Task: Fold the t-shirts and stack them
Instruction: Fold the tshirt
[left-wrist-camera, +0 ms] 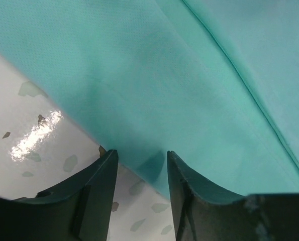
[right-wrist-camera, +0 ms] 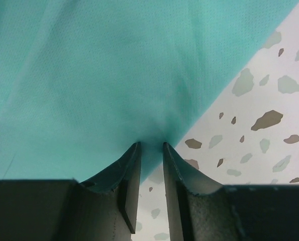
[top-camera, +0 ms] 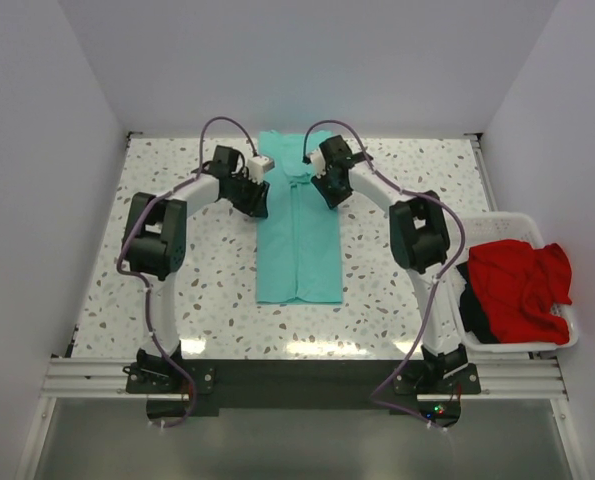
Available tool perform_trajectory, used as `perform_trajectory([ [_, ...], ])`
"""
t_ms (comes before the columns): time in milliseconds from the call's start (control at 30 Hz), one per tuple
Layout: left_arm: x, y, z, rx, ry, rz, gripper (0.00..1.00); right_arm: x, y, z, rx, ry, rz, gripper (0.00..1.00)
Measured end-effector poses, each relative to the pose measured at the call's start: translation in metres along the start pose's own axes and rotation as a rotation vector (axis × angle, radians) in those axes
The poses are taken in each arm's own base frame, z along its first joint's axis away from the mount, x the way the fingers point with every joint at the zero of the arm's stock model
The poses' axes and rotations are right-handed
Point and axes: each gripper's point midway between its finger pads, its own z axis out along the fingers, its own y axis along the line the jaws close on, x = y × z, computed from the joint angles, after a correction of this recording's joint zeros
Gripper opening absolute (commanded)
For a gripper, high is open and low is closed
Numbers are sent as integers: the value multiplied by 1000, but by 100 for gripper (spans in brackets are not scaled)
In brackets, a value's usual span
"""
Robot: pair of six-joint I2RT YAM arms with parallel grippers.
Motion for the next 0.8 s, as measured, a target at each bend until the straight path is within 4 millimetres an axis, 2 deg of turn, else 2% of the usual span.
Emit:
perform_trajectory([
  [67,0,1,-2,-1,5,0,55,1,-1,0,-5,2,4,37],
  [100,0,2,-4,1,8,-2,64,1,-1,-2,-7,2,7,44],
  [133,0,3,-7,11,7,3,68,1,-1,-4,-13,4,9,59],
  [233,-5,10,-26,22,-16,18,77,-2,4,-24,-55,-4,3,71],
  [267,-10,11,-38,17,-29,34,79,-8,6,-38,-68,-27,-3,82],
  [300,-19,12,-53,8,-54,62,92,-16,7,-55,-82,-60,-12,87],
  [333,-31,13,-72,-11,-89,106,94,-25,7,-73,-90,-98,-21,88],
  [400,-58,5,-115,-56,-176,203,100,-51,5,-126,-91,-220,-51,93],
  [500,-97,-28,-189,-127,-331,384,100,-85,3,-225,-72,-452,-101,97],
  [567,-113,-59,-238,-162,-440,513,100,-95,7,-286,-62,-605,-147,99],
  [600,-116,-75,-257,-170,-483,569,100,-94,10,-313,-59,-666,-177,99],
  [667,-111,-101,-281,-165,-542,674,100,-84,22,-345,-78,-754,-254,99],
  [700,-103,-111,-283,-147,-548,712,100,-74,30,-353,-98,-773,-316,99],
  [767,-82,-125,-276,-101,-525,775,100,-51,47,-350,-150,-764,-421,99],
  [800,-67,-131,-267,-64,-497,802,100,-38,58,-342,-181,-740,-473,99],
])
